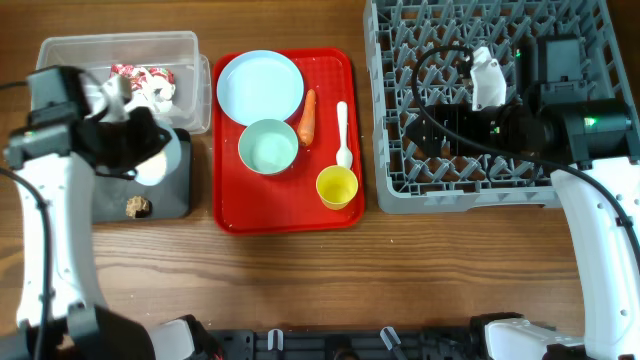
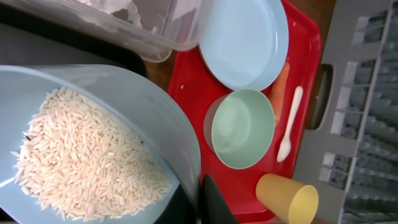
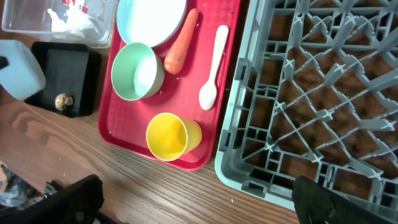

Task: Sort waste into correct bins and load items into the dishwasher rack
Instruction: 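Tip the rice bowl over the black tray to pour out rice, then carry the emptied rice bowl back to the red tray, then grasp the yellow cup with the left gripper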

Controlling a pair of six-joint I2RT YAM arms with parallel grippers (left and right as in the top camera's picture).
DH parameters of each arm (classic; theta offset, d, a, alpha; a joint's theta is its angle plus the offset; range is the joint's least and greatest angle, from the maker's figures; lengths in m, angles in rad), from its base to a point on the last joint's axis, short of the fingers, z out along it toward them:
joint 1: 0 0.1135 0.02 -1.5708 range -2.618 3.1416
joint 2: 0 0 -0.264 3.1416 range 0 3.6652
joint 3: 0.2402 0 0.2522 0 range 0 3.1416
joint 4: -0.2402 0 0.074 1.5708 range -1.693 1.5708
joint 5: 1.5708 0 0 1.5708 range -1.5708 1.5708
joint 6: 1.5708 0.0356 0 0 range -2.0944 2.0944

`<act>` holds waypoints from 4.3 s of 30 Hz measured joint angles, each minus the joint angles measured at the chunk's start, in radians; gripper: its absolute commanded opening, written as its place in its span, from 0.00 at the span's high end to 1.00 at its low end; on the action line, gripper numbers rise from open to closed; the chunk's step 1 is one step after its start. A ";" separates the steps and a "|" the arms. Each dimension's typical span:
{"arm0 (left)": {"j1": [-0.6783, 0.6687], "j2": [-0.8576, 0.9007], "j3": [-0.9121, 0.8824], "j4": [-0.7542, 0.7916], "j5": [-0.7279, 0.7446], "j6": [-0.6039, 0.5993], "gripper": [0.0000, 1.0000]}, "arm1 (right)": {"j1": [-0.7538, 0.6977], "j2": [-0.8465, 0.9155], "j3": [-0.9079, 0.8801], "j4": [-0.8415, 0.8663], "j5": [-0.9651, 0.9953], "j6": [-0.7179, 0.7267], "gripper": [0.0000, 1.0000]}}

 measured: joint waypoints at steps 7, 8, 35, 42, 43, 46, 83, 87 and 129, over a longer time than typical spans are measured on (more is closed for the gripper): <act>0.176 0.214 0.000 0.011 0.356 0.259 0.96 | 0.000 0.000 0.000 0.003 0.000 0.000 0.00; 0.185 0.236 0.000 0.011 0.394 0.285 0.96 | 0.000 0.000 0.000 0.003 0.000 0.000 0.00; 0.495 0.360 0.000 -0.313 0.904 0.492 0.96 | 0.000 0.000 0.000 -0.002 0.000 0.000 0.00; 0.526 0.360 0.000 -0.307 0.912 0.467 0.96 | 0.000 0.000 0.000 -0.002 0.000 0.000 0.00; 0.526 0.360 0.000 -0.254 0.908 0.438 0.96 | 0.000 0.000 0.000 -0.001 0.000 0.000 0.00; 0.528 0.372 0.001 -0.203 0.898 0.340 0.96 | 0.000 0.000 0.000 -0.004 0.000 0.000 0.00; -0.935 0.159 -0.019 -0.131 -0.509 -0.372 0.96 | 0.000 0.000 0.000 -0.008 0.022 0.000 0.00; -1.015 0.164 -0.120 0.039 -0.620 -0.464 0.96 | 0.000 0.000 0.000 -0.015 0.043 0.000 0.00; -0.929 0.316 -0.082 0.299 -0.416 -0.428 0.96 | 0.000 0.000 0.000 -0.014 0.049 0.000 0.00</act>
